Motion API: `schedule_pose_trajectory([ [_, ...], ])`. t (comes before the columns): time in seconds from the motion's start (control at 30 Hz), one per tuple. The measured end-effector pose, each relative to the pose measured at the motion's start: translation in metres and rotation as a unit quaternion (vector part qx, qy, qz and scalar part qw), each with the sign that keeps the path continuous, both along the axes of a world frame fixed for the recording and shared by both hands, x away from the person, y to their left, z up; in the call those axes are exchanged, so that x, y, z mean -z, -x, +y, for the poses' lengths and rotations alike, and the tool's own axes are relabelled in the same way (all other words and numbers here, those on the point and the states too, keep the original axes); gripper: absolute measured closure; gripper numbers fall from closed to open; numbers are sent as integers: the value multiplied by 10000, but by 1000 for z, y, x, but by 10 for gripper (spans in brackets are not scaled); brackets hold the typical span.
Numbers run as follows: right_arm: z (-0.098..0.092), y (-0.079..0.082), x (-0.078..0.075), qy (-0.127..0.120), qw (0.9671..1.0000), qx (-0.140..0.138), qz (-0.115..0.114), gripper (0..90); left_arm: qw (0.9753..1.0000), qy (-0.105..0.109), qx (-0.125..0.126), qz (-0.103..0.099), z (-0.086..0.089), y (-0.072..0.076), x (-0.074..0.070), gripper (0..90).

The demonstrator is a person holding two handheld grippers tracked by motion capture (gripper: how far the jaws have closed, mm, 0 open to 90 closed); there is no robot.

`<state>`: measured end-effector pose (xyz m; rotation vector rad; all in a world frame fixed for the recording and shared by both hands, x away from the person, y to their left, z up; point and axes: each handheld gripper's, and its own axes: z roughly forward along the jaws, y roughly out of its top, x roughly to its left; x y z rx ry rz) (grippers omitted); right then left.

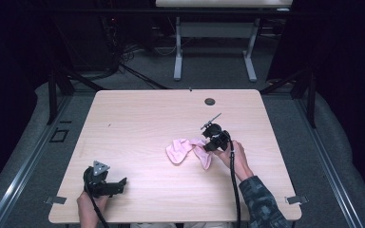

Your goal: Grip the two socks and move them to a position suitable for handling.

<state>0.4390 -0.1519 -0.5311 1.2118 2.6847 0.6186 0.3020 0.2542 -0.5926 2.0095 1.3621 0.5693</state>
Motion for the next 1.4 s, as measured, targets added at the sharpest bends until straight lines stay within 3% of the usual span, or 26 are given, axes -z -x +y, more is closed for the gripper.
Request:
schedule_pose_trajectory([
  [0.23, -2, 12, -10, -118, 9999, -18, -80, 848, 10000, -1, 0, 1, 0, 0, 0, 5],
  [0.37, -3, 24, -24, -243, 9995, -199, -102, 848, 10000, -3, 2, 1, 0, 0, 0, 5],
  [0.4, -2, 33, -31, -379, 9988, -243, -175, 848, 10000, -4, 2, 0, 0, 0, 0, 5],
  [0.53, 0, 47, -45, -484, 9976, -442, -203, 848, 10000, -1, 2, -2, 0, 0, 0, 5],
  [0.57, 1, 57, -51, -597, 9962, -585, -230, 848, 10000, 0, 0, -2, 0, 0, 0, 5],
  [0.77, 8, 82, -56, -682, 9930, -960, -128, 847, 10000, 2, 2, -5, 0, 0, 0, 5],
  [0.83, 13, 95, -53, -734, 9908, -1138, -15, 846, 10000, 1, 5, -5, 0, 0, 0, 5],
  [0.93, 18, 104, -49, -747, 9893, -1251, 60, 846, 10000, 0, 3, -4, 0, 0, 0, 5],
  [1.13, 38, 121, -23, -679, 9842, -1591, 385, 844, 10000, 1, 3, -4, 0, 0, 0, 5],
  [1.2, 42, 122, -18, -658, 9840, -1604, 424, 843, 10000, 0, 3, -5, 0, 0, 0, 5],
  [1.23, 46, 122, -9, -490, 9839, -1658, 444, 840, 10000, 0, 3, -4, 0, 0, 0, 5],
  [1.4, 50, 119, 6, -328, 9865, -1534, 471, 821, 10000, -4, 6, -2, 0, 0, 0, 5],
])
